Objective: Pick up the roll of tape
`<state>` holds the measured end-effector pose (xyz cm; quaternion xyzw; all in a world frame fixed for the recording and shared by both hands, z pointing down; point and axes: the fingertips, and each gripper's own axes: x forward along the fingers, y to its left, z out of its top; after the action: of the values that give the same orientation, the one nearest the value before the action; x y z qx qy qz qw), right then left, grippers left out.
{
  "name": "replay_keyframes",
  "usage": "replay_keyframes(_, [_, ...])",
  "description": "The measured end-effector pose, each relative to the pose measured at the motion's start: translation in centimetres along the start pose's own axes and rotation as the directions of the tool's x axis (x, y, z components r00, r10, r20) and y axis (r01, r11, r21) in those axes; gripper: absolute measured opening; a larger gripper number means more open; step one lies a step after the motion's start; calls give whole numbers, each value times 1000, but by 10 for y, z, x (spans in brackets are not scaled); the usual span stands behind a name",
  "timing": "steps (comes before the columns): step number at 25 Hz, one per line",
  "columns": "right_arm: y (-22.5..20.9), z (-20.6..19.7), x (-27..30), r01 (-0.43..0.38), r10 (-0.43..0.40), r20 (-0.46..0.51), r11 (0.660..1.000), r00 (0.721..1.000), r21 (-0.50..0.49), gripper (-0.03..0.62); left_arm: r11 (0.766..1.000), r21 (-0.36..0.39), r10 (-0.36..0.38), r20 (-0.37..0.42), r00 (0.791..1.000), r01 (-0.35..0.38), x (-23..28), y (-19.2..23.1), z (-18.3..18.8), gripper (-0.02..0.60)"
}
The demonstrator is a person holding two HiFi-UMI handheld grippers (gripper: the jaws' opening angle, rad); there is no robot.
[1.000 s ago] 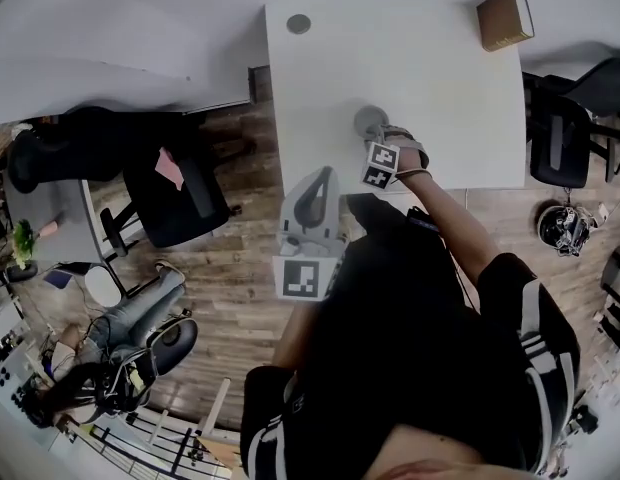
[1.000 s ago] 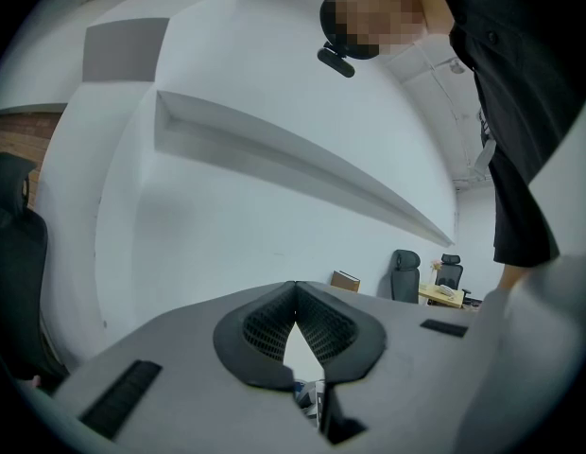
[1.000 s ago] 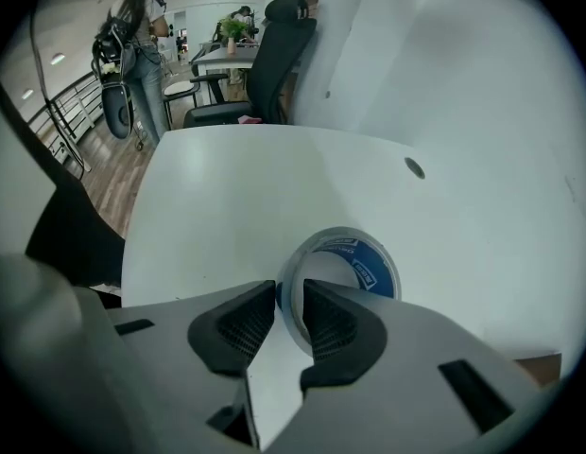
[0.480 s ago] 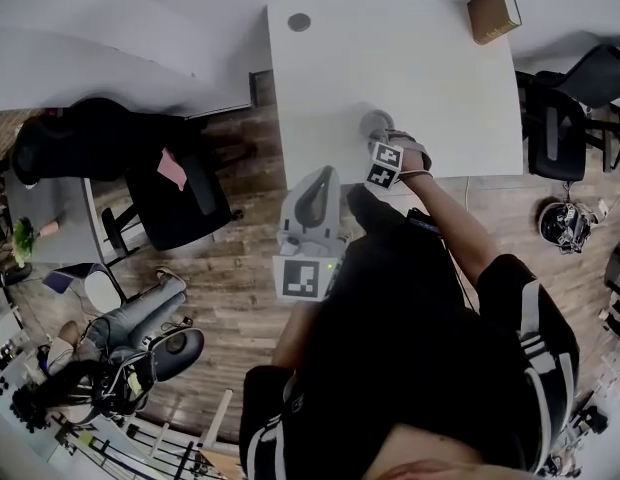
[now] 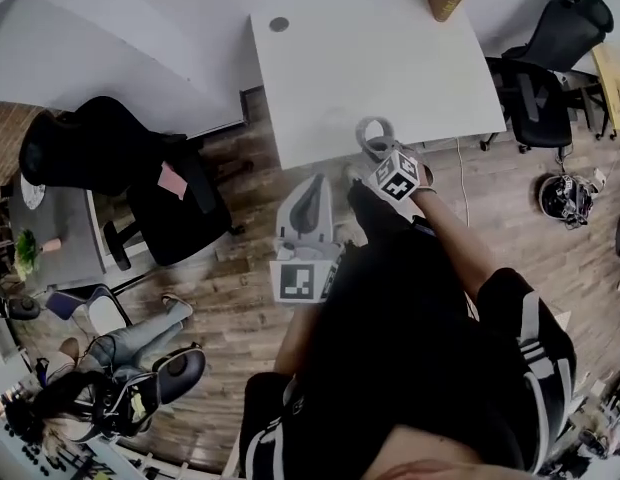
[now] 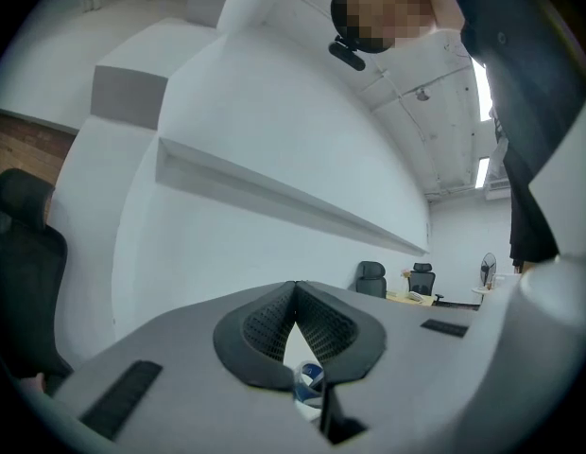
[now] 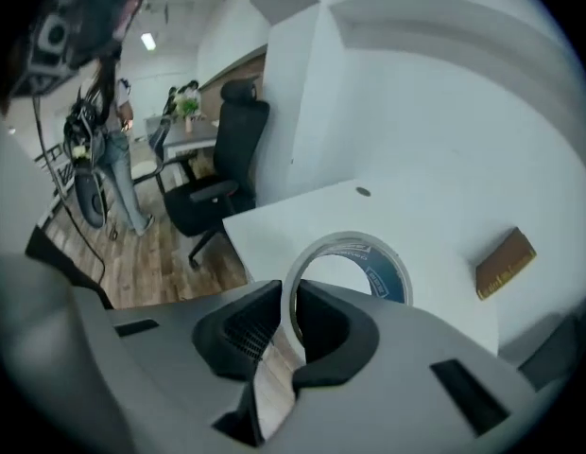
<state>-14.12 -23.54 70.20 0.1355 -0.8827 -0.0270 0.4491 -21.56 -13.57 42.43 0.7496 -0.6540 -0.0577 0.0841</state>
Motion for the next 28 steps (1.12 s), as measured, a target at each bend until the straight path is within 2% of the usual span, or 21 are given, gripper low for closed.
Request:
replay_keyframes(4, [14,15,-70,45,-82,181,979,980,197,61,998,34,-45,0,999,45,-33,-24,-6,23])
replay_keyframes(8, [19,22,-138,53,-163,318,943,934,328,61,997,33,-73,9,997,73,-51,-51,-4,23])
replay_keyframes(10, [19,24,-168,58,-203,369,928,907,368,61,997,3,-76,6,997,76,-55,-62,-5,23])
replay_keyframes(12, [19,25,-193,62,-240,412,915,879,399,61,997,1,-82,-9,997,82,-57,-69,-10,23])
replay_keyframes(16, [19,23,-245,75,-295,478,901,827,427,61,991,72,-111,-22,994,113,-56,-90,-16,23])
replay_keyframes(19, [16,16,-279,97,-330,508,897,796,431,61,994,58,-94,2,996,93,-51,-109,-7,23])
replay_keyframes(22, [12,4,-304,101,-347,526,892,776,440,61,994,84,-76,26,997,74,-48,-125,-4,23])
replay_keyframes(28, [2,-21,-333,75,-359,554,880,751,469,61,995,91,-49,16,999,47,-40,-155,-15,23])
